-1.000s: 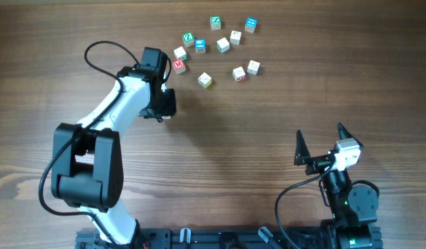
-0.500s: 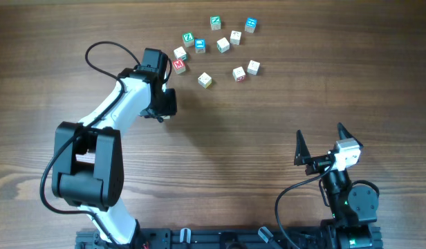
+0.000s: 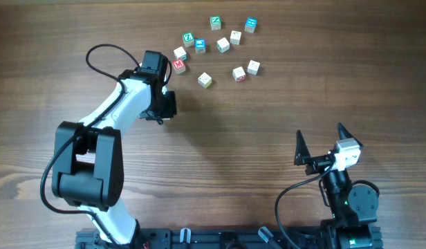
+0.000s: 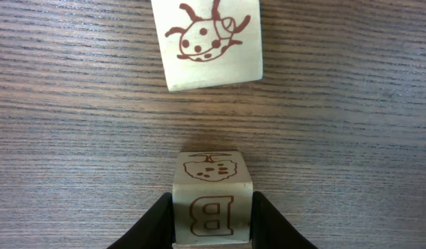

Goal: Form a tower

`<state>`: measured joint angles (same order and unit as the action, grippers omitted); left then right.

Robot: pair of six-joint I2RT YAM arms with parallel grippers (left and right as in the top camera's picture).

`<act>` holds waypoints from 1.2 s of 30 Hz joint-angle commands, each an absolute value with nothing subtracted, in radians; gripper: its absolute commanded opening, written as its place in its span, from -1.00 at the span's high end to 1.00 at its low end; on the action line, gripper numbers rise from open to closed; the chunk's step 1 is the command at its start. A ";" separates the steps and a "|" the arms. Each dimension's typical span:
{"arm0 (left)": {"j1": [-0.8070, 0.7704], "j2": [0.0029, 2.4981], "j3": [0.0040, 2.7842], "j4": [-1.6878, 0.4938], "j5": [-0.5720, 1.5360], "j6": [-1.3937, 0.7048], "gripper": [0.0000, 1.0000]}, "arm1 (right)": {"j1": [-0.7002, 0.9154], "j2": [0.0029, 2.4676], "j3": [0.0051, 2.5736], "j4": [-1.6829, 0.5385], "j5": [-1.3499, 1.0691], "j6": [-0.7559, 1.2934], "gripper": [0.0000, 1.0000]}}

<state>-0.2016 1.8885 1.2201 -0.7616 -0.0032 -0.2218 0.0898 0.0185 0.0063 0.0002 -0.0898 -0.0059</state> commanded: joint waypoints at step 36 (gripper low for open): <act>-0.205 1.906 1.210 -0.778 -0.051 -0.216 0.17 | 0.086 0.016 0.005 0.006 -0.105 -0.020 -0.99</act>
